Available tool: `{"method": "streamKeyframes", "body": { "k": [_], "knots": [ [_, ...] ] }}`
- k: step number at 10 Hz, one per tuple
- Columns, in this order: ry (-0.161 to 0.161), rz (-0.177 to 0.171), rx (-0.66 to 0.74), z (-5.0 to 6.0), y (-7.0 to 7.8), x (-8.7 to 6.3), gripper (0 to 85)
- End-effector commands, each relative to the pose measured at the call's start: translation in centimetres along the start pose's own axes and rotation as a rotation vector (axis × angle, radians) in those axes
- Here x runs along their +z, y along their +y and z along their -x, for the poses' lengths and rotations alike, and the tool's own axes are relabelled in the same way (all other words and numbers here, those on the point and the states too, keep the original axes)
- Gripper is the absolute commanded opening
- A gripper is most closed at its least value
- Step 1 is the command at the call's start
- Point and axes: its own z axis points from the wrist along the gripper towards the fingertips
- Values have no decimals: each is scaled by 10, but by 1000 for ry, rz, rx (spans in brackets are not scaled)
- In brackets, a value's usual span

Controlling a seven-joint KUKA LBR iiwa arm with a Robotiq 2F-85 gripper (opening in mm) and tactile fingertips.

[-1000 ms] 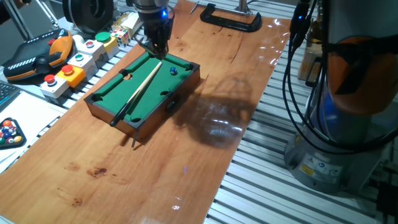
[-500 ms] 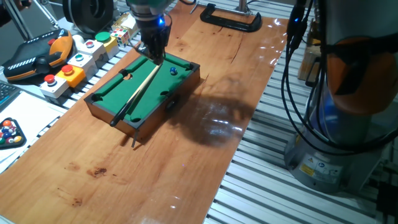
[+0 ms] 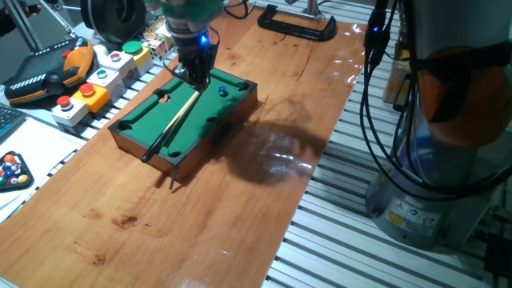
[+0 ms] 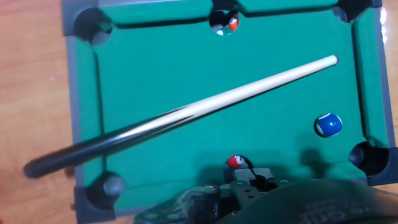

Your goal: Hit the pool ball

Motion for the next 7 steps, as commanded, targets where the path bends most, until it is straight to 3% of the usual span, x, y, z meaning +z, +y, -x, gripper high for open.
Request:
{"method": "streamKeyframes", "body": {
  "k": [1,5,7],
  "knots": [
    [1,0,19,1,-1,3,7],
    [31,-3,131,5,2,12,7],
    [22,-22,195,8,6,17,7]
  ]
}}
